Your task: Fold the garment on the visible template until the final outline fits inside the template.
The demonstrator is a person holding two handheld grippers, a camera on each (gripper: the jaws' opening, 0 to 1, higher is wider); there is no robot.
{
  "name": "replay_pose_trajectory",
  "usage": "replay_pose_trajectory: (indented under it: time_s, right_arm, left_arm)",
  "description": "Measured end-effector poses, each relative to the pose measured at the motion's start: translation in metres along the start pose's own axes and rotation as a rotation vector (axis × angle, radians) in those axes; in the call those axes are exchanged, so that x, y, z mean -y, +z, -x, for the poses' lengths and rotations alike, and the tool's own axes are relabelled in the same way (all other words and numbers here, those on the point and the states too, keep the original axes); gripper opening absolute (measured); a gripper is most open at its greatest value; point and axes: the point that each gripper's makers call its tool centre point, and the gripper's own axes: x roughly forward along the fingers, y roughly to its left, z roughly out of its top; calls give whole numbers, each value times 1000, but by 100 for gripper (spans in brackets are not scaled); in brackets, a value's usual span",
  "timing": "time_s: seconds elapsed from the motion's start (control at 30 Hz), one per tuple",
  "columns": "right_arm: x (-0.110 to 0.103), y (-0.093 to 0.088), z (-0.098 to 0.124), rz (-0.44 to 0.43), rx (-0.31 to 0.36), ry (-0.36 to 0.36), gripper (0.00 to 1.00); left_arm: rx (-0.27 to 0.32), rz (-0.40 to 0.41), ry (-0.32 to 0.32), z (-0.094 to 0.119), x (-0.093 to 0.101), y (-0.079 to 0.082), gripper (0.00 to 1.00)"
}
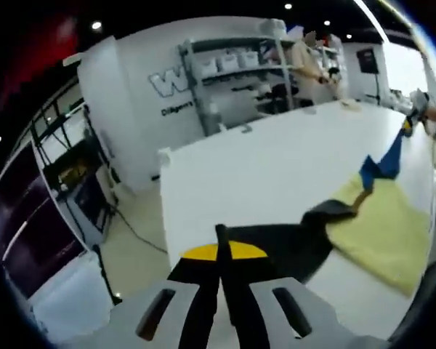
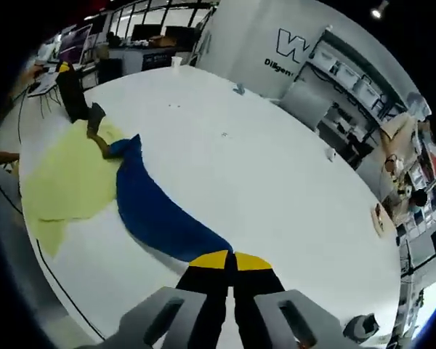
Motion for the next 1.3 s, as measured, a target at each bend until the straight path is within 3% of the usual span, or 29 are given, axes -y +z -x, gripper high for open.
replay_pose_trajectory:
  time_s: [0.13,0.23,0.3,0.43,0.5,0.6,0.77,0.93,1.0,1.1,1.17,1.3]
  right_arm:
    - [15,-4,-10,-15,-19,-13,0]
    - [26,-6,-22,-46,-45,-18,0]
    - [23,-4,-21,-48,-56,-27,0]
    - [33,1,-31,-34,-86,-29,0]
    - [44,4,-37,-5,-107,-41,0]
    - [56,7,-47,-30,-99,-38,0]
    - [60,9,-64,-43,-106,-30,0]
    - [55,13,-73,-19,-97,-35,0]
    - [46,16,-73,18,-81,-17,0]
    - [48,19,-77,16,-58,-13,10]
    - [43,23,-78,22,-56,0,8]
    - [26,39,-79,19,3,78,12]
  left_arm:
    - [-36,37,90,-13,-24,-16,0]
    - [-71,34,125,-17,-29,-27,0]
    - [-110,42,153,-21,-33,-37,0]
    - [-152,54,137,-37,-40,-52,0]
    - [-171,68,138,-41,-53,-61,0]
    - [-212,85,137,-41,-58,-68,0]
    - [-256,86,148,-60,-57,-79,0]
    - [-315,33,162,-59,-60,-95,8]
    - [-312,21,171,-57,-61,-91,11]
    - [-302,27,169,-55,-59,-90,15]
    - [-302,31,170,-51,-58,-89,17]
    - [-268,28,134,-52,-50,-82,20]
